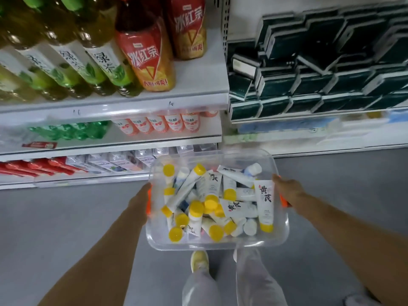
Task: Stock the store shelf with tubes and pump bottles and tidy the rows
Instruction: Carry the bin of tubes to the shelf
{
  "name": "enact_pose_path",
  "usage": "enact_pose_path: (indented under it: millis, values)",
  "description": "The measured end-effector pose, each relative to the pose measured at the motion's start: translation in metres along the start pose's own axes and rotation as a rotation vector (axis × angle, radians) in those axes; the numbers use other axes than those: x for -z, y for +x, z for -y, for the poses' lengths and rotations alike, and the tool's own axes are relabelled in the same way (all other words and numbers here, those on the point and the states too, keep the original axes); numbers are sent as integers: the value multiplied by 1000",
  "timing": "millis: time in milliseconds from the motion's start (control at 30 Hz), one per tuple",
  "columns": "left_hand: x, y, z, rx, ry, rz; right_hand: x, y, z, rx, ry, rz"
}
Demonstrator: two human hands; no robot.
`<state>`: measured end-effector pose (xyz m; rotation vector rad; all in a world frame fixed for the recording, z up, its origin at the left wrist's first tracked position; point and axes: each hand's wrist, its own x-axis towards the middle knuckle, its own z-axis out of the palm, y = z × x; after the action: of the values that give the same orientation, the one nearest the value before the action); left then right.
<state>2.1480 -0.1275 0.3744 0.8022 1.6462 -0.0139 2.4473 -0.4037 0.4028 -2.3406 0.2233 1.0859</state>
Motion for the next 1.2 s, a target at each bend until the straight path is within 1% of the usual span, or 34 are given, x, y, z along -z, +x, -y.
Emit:
enact_pose_path:
  millis: [100,267,467,533,667,833,900,967,1033,1100,1133,1167,1200]
  values:
    - [-1,20,6,10,-38,17,-2,17,11,17,-15,-2]
    - [-17,1,0,-3,-67,-49,-2,41,22,19,-49,23]
    - [-16,26,10,26,-56,-84,-2,49,24,-16,-87,51]
    - [-17,20,8,20,-63,-103,-2,51,23,-21,-86,54]
    - [-28,-1,4,12,-13,-125,-3,47,26,3,-127,78]
    - [-40,-14,2,-49,136,-170,-9,44,22,72,-209,76]
    - [-47,-20,-1,-80,180,-207,-10,43,22,120,-234,40]
    - [-58,-26,0,-80,322,-296,-8,43,24,179,-276,3]
    - [-72,-41,1,-137,487,-406,-4,44,28,265,-359,-16]
    - [-88,-55,5,-343,639,-497,3,44,29,404,-494,-48]
    - [-98,-60,7,-471,704,-508,7,42,30,520,-596,-71]
    - [-109,-65,8,-581,750,-483,12,41,32,664,-709,-93]
    - [-122,-69,8,-632,786,-434,15,40,33,814,-820,-110]
